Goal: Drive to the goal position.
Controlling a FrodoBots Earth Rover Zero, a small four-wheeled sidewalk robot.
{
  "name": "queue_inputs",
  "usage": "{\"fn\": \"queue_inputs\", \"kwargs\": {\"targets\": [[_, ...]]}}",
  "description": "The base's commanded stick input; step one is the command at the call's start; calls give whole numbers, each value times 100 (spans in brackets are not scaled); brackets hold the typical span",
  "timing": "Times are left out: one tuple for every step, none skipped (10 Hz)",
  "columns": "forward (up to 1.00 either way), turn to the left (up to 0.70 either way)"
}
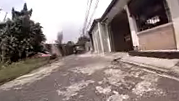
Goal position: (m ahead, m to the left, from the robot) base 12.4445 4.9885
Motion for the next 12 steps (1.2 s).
{"fn": "queue_inputs", "kwargs": {"targets": [[70, 0], [70, 0], [70, 0], [70, 0], [70, 0], [70, 0], [70, 0], [70, 0], [70, 0], [70, 0], [70, 0], [70, 0]]}}
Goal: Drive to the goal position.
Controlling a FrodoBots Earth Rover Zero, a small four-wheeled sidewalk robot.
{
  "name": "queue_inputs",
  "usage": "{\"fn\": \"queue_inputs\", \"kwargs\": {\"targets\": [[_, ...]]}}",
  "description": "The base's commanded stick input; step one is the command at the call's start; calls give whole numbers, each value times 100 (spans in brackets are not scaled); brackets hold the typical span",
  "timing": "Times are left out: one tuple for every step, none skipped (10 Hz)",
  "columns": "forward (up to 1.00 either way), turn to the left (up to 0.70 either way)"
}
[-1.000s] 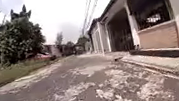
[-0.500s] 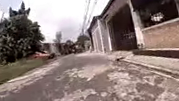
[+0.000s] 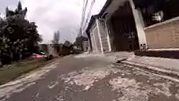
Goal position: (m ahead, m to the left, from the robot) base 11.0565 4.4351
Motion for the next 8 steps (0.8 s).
{"fn": "queue_inputs", "kwargs": {"targets": [[70, 0], [70, 0], [70, 0], [70, 0], [70, 0], [70, 0], [70, 0], [70, 0]]}}
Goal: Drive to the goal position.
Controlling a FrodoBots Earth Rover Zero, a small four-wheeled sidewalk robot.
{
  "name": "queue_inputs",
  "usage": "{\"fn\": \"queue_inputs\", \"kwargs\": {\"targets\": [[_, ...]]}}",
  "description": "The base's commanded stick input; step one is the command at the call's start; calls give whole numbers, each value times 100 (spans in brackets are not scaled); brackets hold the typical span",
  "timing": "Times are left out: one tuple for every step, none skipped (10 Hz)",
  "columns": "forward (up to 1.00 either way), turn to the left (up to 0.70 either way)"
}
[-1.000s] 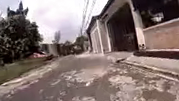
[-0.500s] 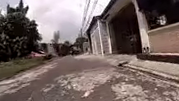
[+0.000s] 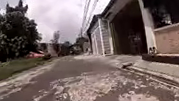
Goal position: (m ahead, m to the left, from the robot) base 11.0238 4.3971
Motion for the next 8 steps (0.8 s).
{"fn": "queue_inputs", "kwargs": {"targets": [[70, 20], [70, 34], [70, 11], [70, 0], [70, 0], [70, 0], [70, 0], [70, 0]]}}
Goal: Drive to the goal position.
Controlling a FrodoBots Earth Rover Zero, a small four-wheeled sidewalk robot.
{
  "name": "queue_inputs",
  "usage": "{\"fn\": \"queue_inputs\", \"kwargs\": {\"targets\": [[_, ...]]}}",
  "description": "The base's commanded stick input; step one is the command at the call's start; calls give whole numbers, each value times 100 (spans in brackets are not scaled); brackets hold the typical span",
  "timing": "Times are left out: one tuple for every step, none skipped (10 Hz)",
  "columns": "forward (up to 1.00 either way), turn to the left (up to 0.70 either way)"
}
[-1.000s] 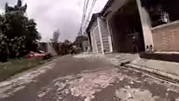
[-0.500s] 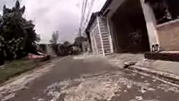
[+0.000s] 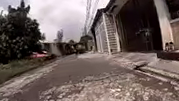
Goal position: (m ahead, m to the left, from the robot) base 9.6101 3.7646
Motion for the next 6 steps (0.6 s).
{"fn": "queue_inputs", "kwargs": {"targets": [[70, 0], [70, 0], [70, 0], [70, 0], [70, 0], [70, 0]]}}
